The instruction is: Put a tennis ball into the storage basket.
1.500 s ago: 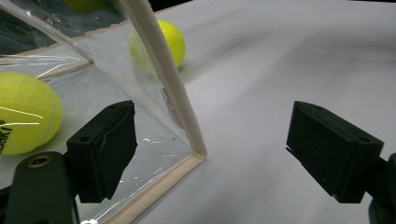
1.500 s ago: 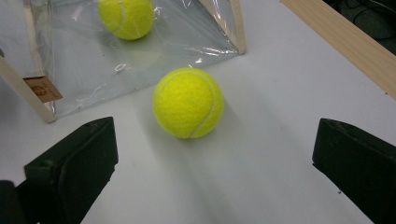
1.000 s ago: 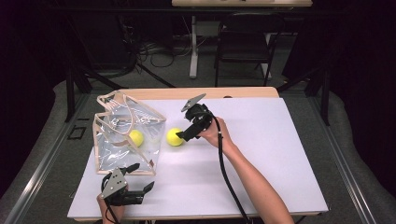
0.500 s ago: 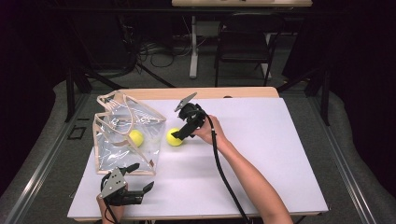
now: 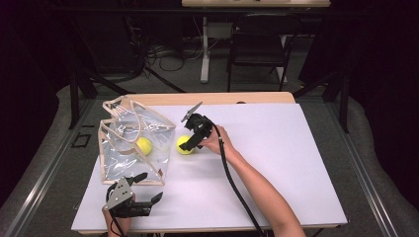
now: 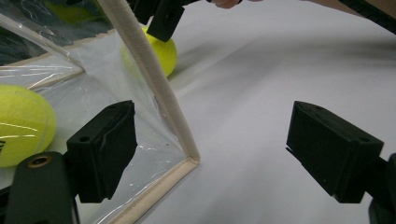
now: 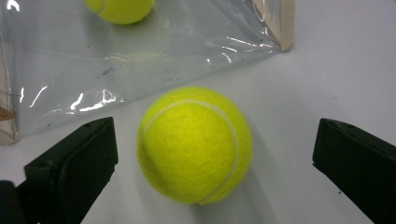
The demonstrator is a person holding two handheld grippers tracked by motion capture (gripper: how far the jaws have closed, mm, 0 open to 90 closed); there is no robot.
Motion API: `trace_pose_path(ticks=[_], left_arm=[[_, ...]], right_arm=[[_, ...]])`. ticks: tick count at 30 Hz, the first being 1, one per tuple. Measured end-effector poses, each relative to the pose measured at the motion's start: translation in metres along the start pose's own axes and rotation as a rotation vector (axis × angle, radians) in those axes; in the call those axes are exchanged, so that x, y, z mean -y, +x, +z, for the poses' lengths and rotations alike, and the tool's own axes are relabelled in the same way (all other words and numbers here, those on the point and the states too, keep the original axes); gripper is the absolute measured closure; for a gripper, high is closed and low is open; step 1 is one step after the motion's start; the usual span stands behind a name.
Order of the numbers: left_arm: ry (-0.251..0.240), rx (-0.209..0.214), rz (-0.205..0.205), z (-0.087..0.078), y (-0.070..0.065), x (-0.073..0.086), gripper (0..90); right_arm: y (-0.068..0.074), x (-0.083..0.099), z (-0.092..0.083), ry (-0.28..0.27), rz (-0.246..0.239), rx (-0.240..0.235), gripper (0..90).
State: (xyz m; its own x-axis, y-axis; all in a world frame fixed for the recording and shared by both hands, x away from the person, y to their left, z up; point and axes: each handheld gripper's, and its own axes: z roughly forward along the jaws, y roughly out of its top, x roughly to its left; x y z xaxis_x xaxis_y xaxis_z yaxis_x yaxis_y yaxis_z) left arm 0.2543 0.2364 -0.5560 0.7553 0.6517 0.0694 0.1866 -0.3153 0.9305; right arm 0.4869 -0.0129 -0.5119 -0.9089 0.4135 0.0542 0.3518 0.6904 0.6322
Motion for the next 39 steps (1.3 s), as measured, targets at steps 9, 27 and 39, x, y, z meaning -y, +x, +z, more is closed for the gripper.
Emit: trace_pose_path(ticks=[9,27,39], left_arm=[[0.003,0.003,0.000,0.000,0.000,0.000,16.0],[0.003,0.004,-0.001,-0.001,-0.001,0.000,16.0],[0.001,0.006,-0.002,-0.002,-0.001,0.000,16.0]], right_arm=[[0.001,0.001,0.012,0.043,-0.008,-0.011,0.0],[0.006,0.002,0.032,0.120,-0.003,-0.013,12.1],[0.007,0.001,0.033,0.127,0.005,-0.025,25.3]])
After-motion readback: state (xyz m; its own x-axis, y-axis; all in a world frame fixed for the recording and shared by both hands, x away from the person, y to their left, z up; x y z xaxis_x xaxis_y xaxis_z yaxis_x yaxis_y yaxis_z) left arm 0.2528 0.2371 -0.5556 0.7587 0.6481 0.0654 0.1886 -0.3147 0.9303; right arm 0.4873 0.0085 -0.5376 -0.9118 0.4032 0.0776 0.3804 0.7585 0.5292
